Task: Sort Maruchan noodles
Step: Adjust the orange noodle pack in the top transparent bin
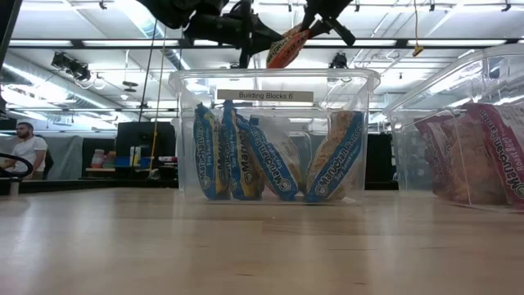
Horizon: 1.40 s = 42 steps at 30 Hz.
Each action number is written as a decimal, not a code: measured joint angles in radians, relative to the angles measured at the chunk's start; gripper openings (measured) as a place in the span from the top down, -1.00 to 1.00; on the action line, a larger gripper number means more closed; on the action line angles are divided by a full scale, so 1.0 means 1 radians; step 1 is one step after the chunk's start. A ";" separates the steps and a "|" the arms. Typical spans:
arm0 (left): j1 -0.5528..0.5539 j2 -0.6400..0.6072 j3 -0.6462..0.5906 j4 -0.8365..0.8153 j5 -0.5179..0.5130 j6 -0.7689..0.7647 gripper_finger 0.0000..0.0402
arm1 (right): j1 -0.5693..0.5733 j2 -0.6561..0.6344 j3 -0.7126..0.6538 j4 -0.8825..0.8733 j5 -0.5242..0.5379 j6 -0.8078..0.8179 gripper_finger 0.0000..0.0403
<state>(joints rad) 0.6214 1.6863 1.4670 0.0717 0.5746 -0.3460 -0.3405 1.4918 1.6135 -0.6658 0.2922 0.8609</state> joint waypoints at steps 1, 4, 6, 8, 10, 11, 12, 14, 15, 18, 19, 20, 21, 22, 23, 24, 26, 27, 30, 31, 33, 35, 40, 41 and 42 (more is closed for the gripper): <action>0.009 -0.002 0.000 -0.008 0.005 0.015 0.60 | 0.000 0.000 0.000 -0.003 -0.008 0.001 0.92; 0.045 -0.023 0.000 -0.058 0.002 0.059 0.37 | 0.000 0.005 0.000 -0.002 -0.021 0.019 0.92; 0.076 -0.046 0.000 -0.116 -0.001 0.122 0.24 | 0.000 0.017 0.000 0.001 -0.029 0.038 0.92; 0.105 -0.070 0.000 -0.188 -0.018 0.205 0.14 | 0.000 0.047 0.000 0.025 -0.040 0.057 0.92; 0.132 -0.098 0.000 -0.294 -0.072 0.298 0.07 | 0.004 0.090 0.000 0.062 -0.079 0.080 0.92; 0.143 -0.112 0.000 -0.349 -0.108 0.346 0.06 | 0.006 0.112 0.000 0.092 -0.095 0.089 0.92; 0.152 -0.123 0.000 -0.404 -0.146 0.397 0.05 | 0.007 0.136 0.000 0.121 -0.109 0.099 0.92; 0.164 -0.132 0.001 -0.518 -0.215 0.468 0.04 | 0.009 0.181 0.000 0.178 -0.120 0.117 0.92; 0.168 -0.132 0.001 -0.574 -0.245 0.489 0.04 | 0.009 0.204 0.000 0.207 -0.127 0.122 0.92; 0.169 -0.124 0.000 -0.736 -0.346 0.536 0.06 | 0.003 0.262 0.000 0.253 -0.142 0.131 0.92; 0.167 -0.119 0.000 -0.788 -0.390 0.550 0.07 | 0.003 0.278 0.000 0.255 -0.142 0.127 0.92; 0.166 -0.111 0.000 -0.841 -0.436 0.568 0.08 | 0.003 0.293 0.000 0.249 -0.144 0.124 0.92; 0.166 -0.104 -0.002 -0.877 -0.485 0.581 0.09 | 0.003 0.305 0.000 0.246 -0.150 0.115 0.92; 0.169 -0.101 -0.002 -0.898 -0.527 0.591 0.09 | 0.004 0.315 0.000 0.242 -0.155 0.107 0.92; 0.176 -0.101 -0.002 -0.911 -0.553 0.594 0.09 | 0.004 0.324 0.000 0.238 -0.158 0.104 0.92; 0.183 -0.103 -0.002 -0.917 -0.571 0.594 0.10 | 0.004 0.328 0.000 0.236 -0.158 0.104 0.92; 0.207 -0.110 -0.002 -0.938 -0.578 0.586 0.10 | 0.004 0.339 0.000 0.223 -0.155 0.105 0.92; 0.220 -0.113 -0.002 -0.959 -0.582 0.575 0.10 | 0.000 0.341 0.000 0.210 -0.150 0.105 0.92; 0.272 -0.114 -0.001 -1.052 -0.609 0.544 0.10 | -0.015 0.354 0.000 0.196 -0.116 0.104 0.92; 0.290 -0.114 -0.003 -1.080 -0.614 0.542 0.10 | -0.023 0.357 0.000 0.186 -0.117 0.097 0.92; 0.314 -0.116 -0.031 -1.074 -0.621 0.538 0.10 | -0.036 0.367 0.000 0.194 -0.113 0.082 0.92; 0.331 -0.114 -0.076 -1.079 -0.624 0.524 0.10 | -0.051 0.373 0.000 0.190 -0.134 0.078 0.92; 0.332 -0.112 -0.213 -0.971 -0.537 0.500 0.10 | -0.064 0.370 0.000 0.163 -0.152 0.067 0.92; 0.325 -0.112 -0.228 -0.944 -0.507 0.478 0.10 | -0.068 0.369 0.000 0.148 -0.154 0.062 0.92; 0.316 -0.112 -0.235 -0.921 -0.480 0.455 0.10 | -0.070 0.369 0.000 0.134 -0.155 0.061 0.92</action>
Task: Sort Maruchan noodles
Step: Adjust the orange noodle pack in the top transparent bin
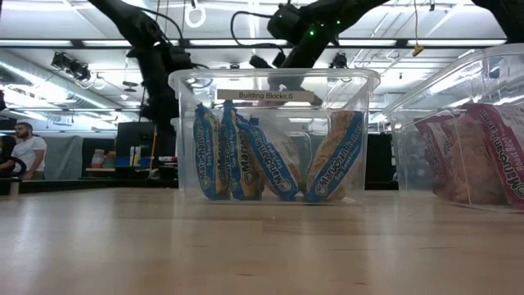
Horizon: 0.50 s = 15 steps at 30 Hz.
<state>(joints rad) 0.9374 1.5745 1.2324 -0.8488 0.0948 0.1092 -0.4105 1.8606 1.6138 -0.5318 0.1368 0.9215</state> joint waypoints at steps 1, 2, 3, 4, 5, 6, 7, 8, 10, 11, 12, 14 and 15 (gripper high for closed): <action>-0.010 0.000 -0.002 0.021 0.019 -0.018 0.10 | -0.003 0.000 0.000 -0.017 -0.001 0.000 0.92; -0.024 0.000 -0.002 0.039 0.032 -0.031 0.10 | -0.004 0.000 0.000 -0.038 -0.005 -0.001 0.92; -0.041 0.000 -0.003 0.062 0.041 -0.046 0.10 | -0.004 0.000 0.000 -0.056 -0.005 -0.001 0.92; -0.060 0.000 -0.003 0.085 0.040 -0.051 0.10 | -0.005 0.000 0.000 -0.068 -0.005 -0.001 0.92; -0.080 0.000 -0.003 0.107 0.040 -0.053 0.10 | -0.005 0.000 0.000 -0.075 -0.005 -0.002 0.92; -0.100 0.000 -0.002 0.123 0.040 -0.054 0.10 | -0.005 -0.001 0.000 -0.079 -0.005 -0.004 0.92; -0.120 0.000 -0.002 0.132 0.040 -0.056 0.10 | -0.005 -0.006 0.000 -0.088 -0.009 -0.005 0.92; -0.139 0.000 -0.002 0.137 0.041 -0.067 0.10 | -0.004 -0.012 0.000 -0.104 -0.011 -0.005 0.92; -0.174 0.000 -0.002 0.154 0.041 -0.093 0.10 | -0.004 -0.028 0.000 -0.135 -0.002 -0.003 0.92; -0.191 0.000 -0.002 0.172 0.041 -0.104 0.10 | -0.004 -0.034 0.000 -0.158 0.004 -0.003 0.92; -0.206 0.000 -0.002 0.190 0.042 -0.115 0.10 | -0.006 -0.041 0.000 -0.180 0.013 -0.001 0.92; -0.232 0.000 -0.002 0.226 0.042 -0.129 0.10 | -0.016 -0.056 0.000 -0.230 0.023 0.001 0.92; -0.244 0.000 -0.002 0.244 0.041 -0.136 0.10 | -0.023 -0.063 0.000 -0.253 0.023 0.002 0.92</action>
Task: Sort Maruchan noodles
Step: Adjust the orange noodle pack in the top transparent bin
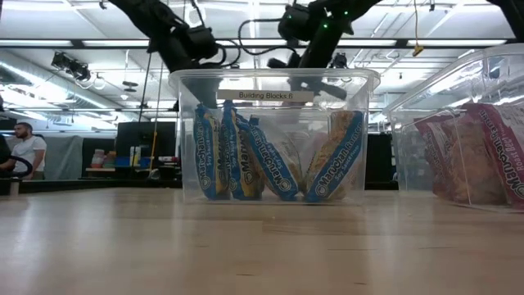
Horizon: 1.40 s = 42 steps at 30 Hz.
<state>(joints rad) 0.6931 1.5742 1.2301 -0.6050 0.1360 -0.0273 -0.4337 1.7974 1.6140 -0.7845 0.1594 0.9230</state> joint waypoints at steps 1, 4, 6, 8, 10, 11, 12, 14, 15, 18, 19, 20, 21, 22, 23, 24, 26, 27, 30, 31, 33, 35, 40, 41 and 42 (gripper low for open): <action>-0.010 0.000 0.000 0.016 0.000 -0.015 0.10 | -0.008 -0.003 0.001 -0.020 0.001 -0.001 0.92; -0.037 0.000 0.000 0.066 -0.001 -0.045 0.10 | -0.032 -0.002 0.001 -0.067 -0.007 -0.014 0.92; -0.046 0.000 0.000 0.074 -0.005 -0.047 0.10 | -0.044 -0.002 0.001 -0.064 -0.023 -0.039 0.92; -0.047 0.000 0.000 0.072 -0.009 -0.045 0.10 | -0.055 -0.002 0.001 -0.062 -0.039 -0.078 0.92; -0.046 0.000 0.000 0.070 -0.010 -0.044 0.10 | -0.064 -0.002 0.001 -0.067 -0.072 -0.108 0.92; -0.046 0.000 0.000 0.070 -0.010 -0.044 0.10 | -0.067 -0.002 0.001 -0.072 -0.093 -0.112 0.92; -0.045 0.000 0.000 0.070 -0.011 -0.044 0.10 | -0.068 -0.002 0.001 -0.080 -0.109 -0.112 0.92; -0.044 0.000 0.000 0.069 -0.011 -0.044 0.10 | -0.068 -0.002 0.001 -0.094 -0.121 -0.107 0.92; -0.044 0.000 0.000 0.067 -0.011 -0.043 0.10 | -0.067 -0.002 0.001 -0.097 -0.124 -0.106 0.92; -0.044 0.000 0.014 0.050 0.017 -0.032 0.10 | -0.067 0.005 0.001 -0.088 -0.128 -0.084 0.92; -0.045 0.000 0.030 0.047 0.054 -0.009 0.10 | -0.068 0.012 0.001 -0.074 -0.133 -0.080 0.92; -0.048 0.000 0.049 0.053 0.104 0.017 0.10 | -0.075 0.019 0.000 -0.064 -0.149 -0.079 0.92; -0.052 0.000 0.070 0.063 0.152 0.037 0.10 | -0.081 0.033 0.000 -0.059 -0.165 -0.078 0.92; -0.056 0.000 0.090 0.074 0.189 0.041 0.10 | -0.083 0.047 0.000 -0.045 -0.175 -0.077 0.92; -0.061 0.002 0.111 0.083 0.205 0.042 0.10 | -0.088 0.056 0.000 -0.031 -0.185 -0.072 0.92; -0.068 0.009 0.132 0.098 0.208 0.039 0.10 | -0.092 0.069 -0.001 -0.028 -0.183 -0.069 0.92; -0.071 0.028 0.160 0.113 0.209 0.035 0.10 | -0.092 0.083 0.006 -0.026 -0.166 -0.063 0.92; -0.071 0.041 0.170 0.112 0.212 0.035 0.10 | -0.090 0.086 0.012 -0.036 -0.148 -0.061 0.92; -0.068 0.086 0.178 0.120 0.220 0.038 0.10 | -0.083 0.096 0.043 -0.071 -0.123 -0.062 0.92; -0.070 0.102 0.178 0.113 0.223 0.038 0.10 | -0.083 0.097 0.047 -0.094 -0.117 -0.062 0.92; -0.074 0.124 0.178 0.109 0.224 0.025 0.10 | -0.083 0.099 0.042 -0.129 -0.104 -0.061 0.92; -0.074 0.130 0.176 0.102 0.229 0.016 0.10 | -0.087 0.099 0.033 -0.130 -0.103 -0.048 0.92; -0.073 0.130 0.177 0.107 0.232 0.037 0.10 | -0.111 0.099 0.012 -0.123 -0.134 -0.034 0.84; -0.070 0.130 0.177 0.106 0.231 0.037 0.10 | -0.113 0.099 0.012 -0.125 -0.134 -0.032 0.82; -0.066 0.130 0.177 0.105 0.232 0.038 0.10 | -0.115 0.099 0.012 -0.127 -0.134 -0.032 0.80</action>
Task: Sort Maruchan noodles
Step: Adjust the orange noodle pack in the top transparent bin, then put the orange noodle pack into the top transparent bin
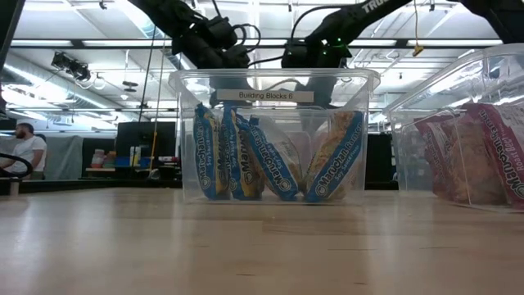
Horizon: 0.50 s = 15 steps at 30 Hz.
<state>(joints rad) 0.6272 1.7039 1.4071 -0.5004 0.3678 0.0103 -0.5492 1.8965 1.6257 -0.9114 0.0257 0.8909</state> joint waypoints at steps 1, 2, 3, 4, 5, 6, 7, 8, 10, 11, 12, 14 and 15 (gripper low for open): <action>0.002 0.000 0.000 -0.003 0.000 0.001 0.10 | -0.002 0.000 0.000 0.001 0.000 0.000 0.79; 0.004 0.000 0.000 -0.011 0.000 0.001 0.10 | -0.002 0.000 0.000 0.002 0.000 -0.001 0.78; 0.005 0.000 0.000 -0.017 0.000 0.001 0.10 | -0.002 0.000 0.000 0.004 0.000 -0.001 0.76; 0.005 0.000 0.000 -0.017 0.000 0.001 0.10 | -0.002 0.000 0.000 0.007 0.000 -0.001 0.75; 0.006 0.000 0.000 -0.019 0.000 0.002 0.10 | -0.002 0.000 0.000 0.014 0.000 -0.002 0.74; 0.010 0.000 0.000 -0.023 0.002 0.002 0.10 | -0.002 0.000 0.000 0.020 0.000 -0.004 0.73; 0.011 0.000 0.000 -0.024 0.003 0.002 0.10 | -0.001 0.000 0.000 0.026 0.000 -0.007 0.71; 0.012 -0.001 0.000 -0.023 0.002 0.002 0.10 | 0.001 0.000 0.000 0.032 0.000 -0.009 0.70; 0.017 -0.002 0.000 -0.024 0.003 0.008 0.10 | 0.005 0.004 0.000 0.048 0.002 -0.019 0.68; 0.018 -0.002 0.000 -0.027 0.003 0.010 0.10 | 0.010 0.011 0.000 0.062 0.005 -0.023 0.68; 0.022 -0.002 0.000 -0.033 0.003 0.010 0.10 | 0.011 0.017 0.000 0.071 0.003 -0.026 0.67; 0.028 -0.002 0.000 -0.046 0.003 0.013 0.10 | 0.019 0.032 -0.001 0.071 0.001 -0.030 0.67; 0.032 -0.002 0.000 -0.053 0.003 0.020 0.10 | 0.022 0.036 0.000 0.083 0.000 -0.032 0.67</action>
<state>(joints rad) 0.6589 1.7016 1.4071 -0.5534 0.3708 0.0299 -0.5270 1.9323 1.6253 -0.8285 0.0258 0.8585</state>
